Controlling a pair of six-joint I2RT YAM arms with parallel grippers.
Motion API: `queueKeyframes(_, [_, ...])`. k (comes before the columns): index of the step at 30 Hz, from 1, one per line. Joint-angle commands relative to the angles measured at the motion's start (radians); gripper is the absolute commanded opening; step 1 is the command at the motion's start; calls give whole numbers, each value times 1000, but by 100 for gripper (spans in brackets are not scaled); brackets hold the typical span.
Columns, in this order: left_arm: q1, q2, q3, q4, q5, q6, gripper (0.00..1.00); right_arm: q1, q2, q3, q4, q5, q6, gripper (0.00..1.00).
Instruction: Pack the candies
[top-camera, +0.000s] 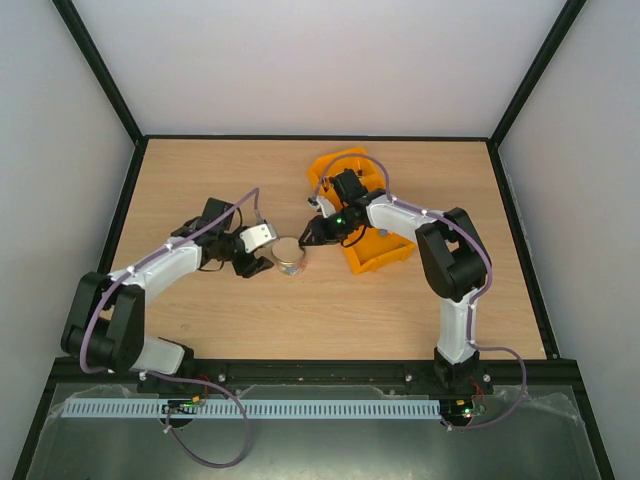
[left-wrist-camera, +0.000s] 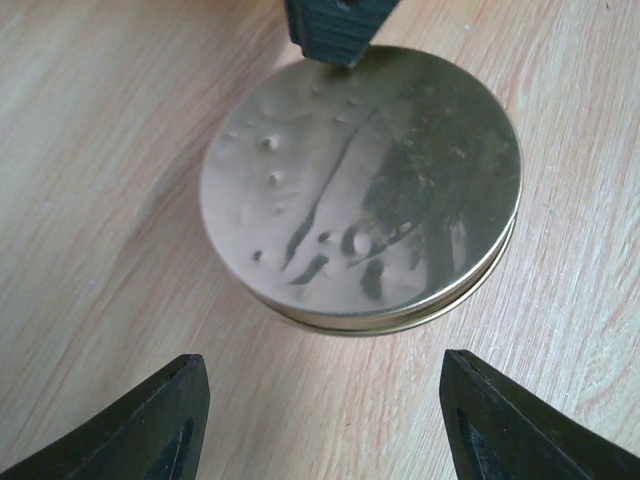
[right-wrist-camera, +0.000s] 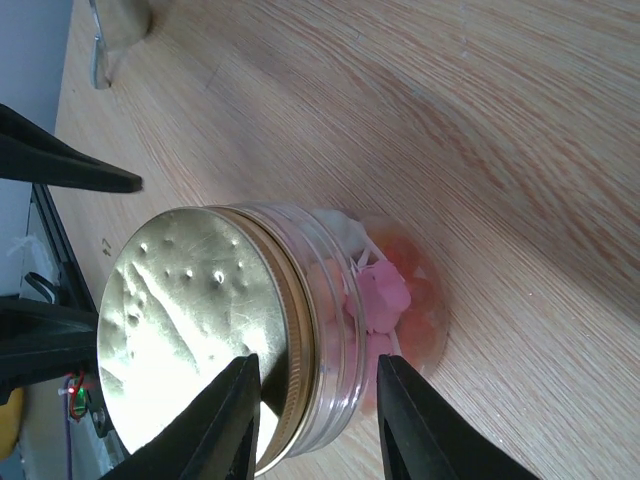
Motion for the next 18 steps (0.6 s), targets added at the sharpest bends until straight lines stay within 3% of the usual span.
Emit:
queueKeyframes(1, [-36,58,24,14,-3,6,65,-3,14,21,-50,-6,-11,33])
queueKeyframes(9, [-64,97,62,19,0,-8,56,-3,7,29,-44,-61,-3,50])
queueKeyframes(18, [-64,111,76,56,-21,-92,52,-3,28,36,-46,-51,-2,54])
